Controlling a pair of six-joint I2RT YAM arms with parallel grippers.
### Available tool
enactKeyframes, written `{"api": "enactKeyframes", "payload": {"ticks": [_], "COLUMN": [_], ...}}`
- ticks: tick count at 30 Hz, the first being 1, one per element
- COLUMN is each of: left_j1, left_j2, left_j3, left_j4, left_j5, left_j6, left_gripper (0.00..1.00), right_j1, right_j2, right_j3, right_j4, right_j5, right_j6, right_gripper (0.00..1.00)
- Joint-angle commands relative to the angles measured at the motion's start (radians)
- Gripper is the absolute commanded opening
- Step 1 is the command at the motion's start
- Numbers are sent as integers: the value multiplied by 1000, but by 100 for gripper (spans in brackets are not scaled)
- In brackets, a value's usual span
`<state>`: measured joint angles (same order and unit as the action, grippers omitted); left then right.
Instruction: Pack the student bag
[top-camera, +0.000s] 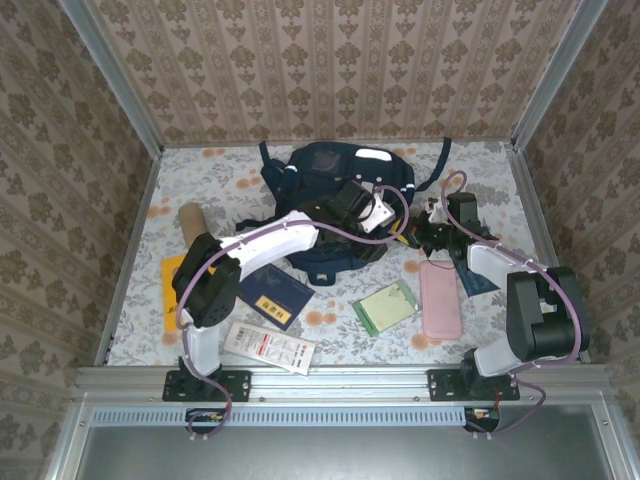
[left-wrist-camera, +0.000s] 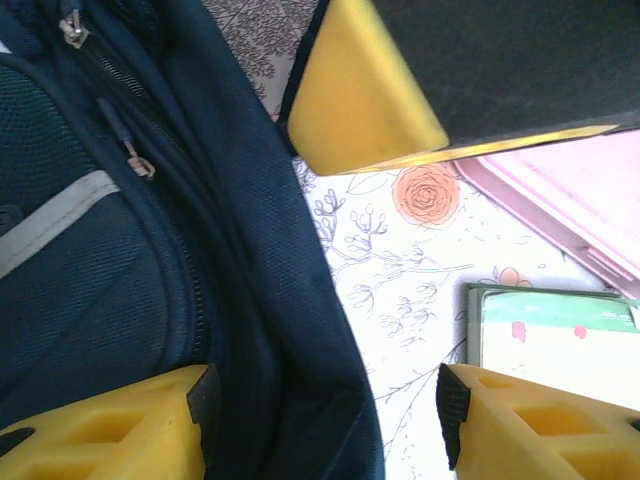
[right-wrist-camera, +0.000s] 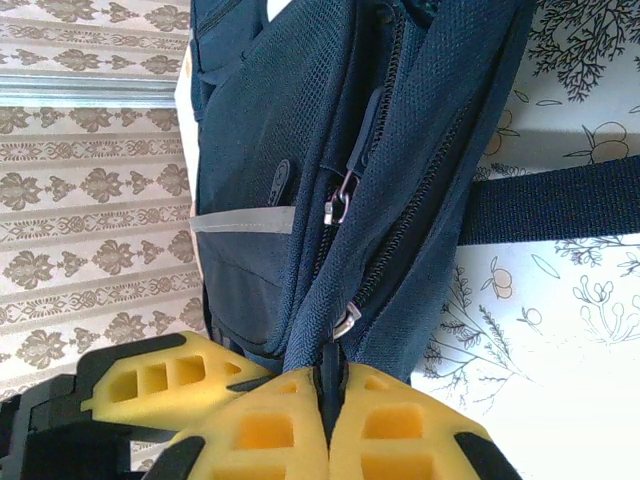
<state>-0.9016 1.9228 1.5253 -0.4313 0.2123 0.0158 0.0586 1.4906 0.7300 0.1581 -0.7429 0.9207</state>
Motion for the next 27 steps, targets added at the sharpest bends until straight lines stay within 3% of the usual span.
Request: {"api": "enactKeyframes", "payload": {"ticks": [1, 4, 7, 12, 14, 20, 27], "left_j1": [0, 1, 3, 5, 5, 8, 10], "left_j2": [-13, 11, 42, 59, 48, -3, -31], "left_j3": [-13, 7, 33, 60, 62, 21, -11], "left_j4": [8, -17, -38, -46, -47, -38, -42], "left_j5": [44, 5, -56, -131, -140, -153, -144], "left_j6": [-18, -4, 10, 30, 43, 55, 50], "left_gripper": [62, 62, 54, 15, 0, 0, 0], "right_j1": [-5, -5, -4, -4, -5, -52, -101], "right_j2": [-7, -8, -10, -5, -6, -13, 95], "right_j3": [0, -1, -1, -1, 21, 61, 194], "right_j4": [83, 95, 98, 69, -27, -205, -228], "right_j5": [-63, -73, -73, -65, -25, 231, 321], "right_j6": [21, 32, 32, 1, -64, -112, -90], "right_gripper": [0, 0, 0, 0, 0, 0, 0]}}
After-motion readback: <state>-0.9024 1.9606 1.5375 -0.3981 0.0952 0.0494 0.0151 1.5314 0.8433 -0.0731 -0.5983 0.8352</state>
